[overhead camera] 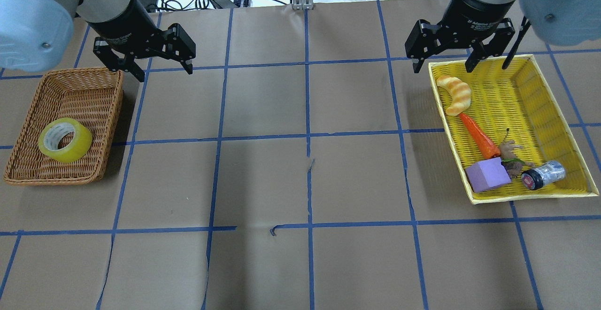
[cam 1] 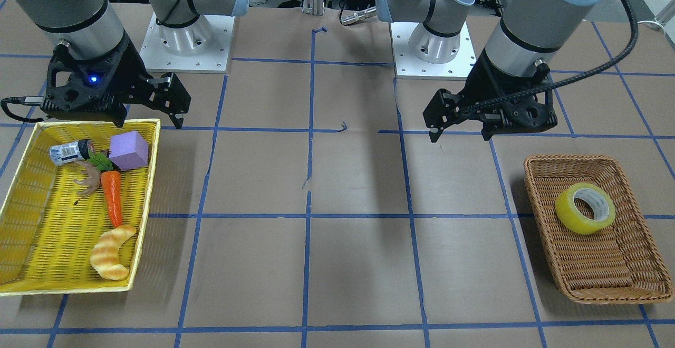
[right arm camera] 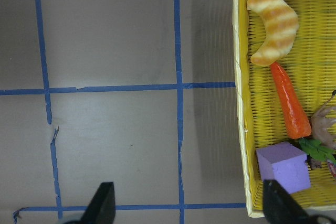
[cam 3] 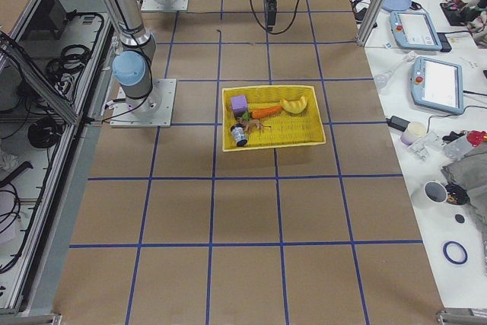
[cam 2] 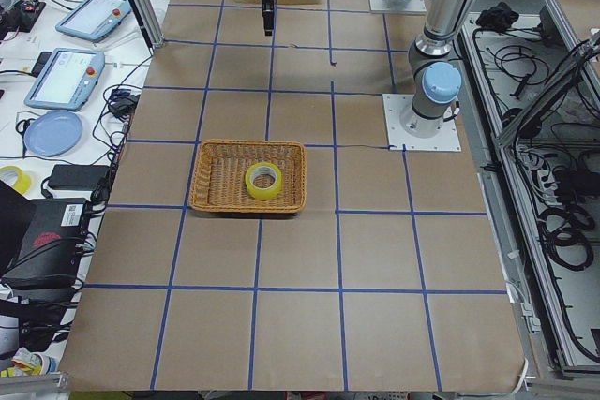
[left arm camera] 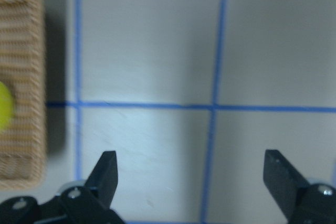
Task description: Transfer tape with both arms
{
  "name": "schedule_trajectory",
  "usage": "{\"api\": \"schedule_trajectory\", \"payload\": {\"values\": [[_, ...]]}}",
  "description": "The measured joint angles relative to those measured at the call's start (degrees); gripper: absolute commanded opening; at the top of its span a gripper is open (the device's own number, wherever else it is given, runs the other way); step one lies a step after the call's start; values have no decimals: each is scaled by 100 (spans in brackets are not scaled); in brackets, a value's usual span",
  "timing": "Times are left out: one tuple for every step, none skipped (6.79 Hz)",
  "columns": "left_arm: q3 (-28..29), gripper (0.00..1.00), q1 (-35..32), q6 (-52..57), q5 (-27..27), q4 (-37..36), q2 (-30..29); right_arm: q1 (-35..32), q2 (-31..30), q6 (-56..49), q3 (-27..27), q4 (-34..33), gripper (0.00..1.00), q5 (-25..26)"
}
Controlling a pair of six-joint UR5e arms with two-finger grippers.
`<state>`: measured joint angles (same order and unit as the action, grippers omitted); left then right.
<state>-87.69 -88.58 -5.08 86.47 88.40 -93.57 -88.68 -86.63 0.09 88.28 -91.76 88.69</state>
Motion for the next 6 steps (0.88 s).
{"api": "schedule_trajectory", "payload": {"values": [[201,100,-46,-67,-20,521,66,0,-1,0,-3,15,100,5],[333,100,-64,-55,5,820,78,0,-2,0,-3,18,100,7],[380,100,-68,71,156,930,75,-1,-3,0,-4,18,100,10],[393,100,-69,257,353,961,74,-5,-2,2,-4,20,100,14],[393,100,-68,392,449,965,75,-7,-3,6,-4,24,100,16],[392,100,-69,447,472,962,71,-11,-2,8,-3,26,100,16]]}}
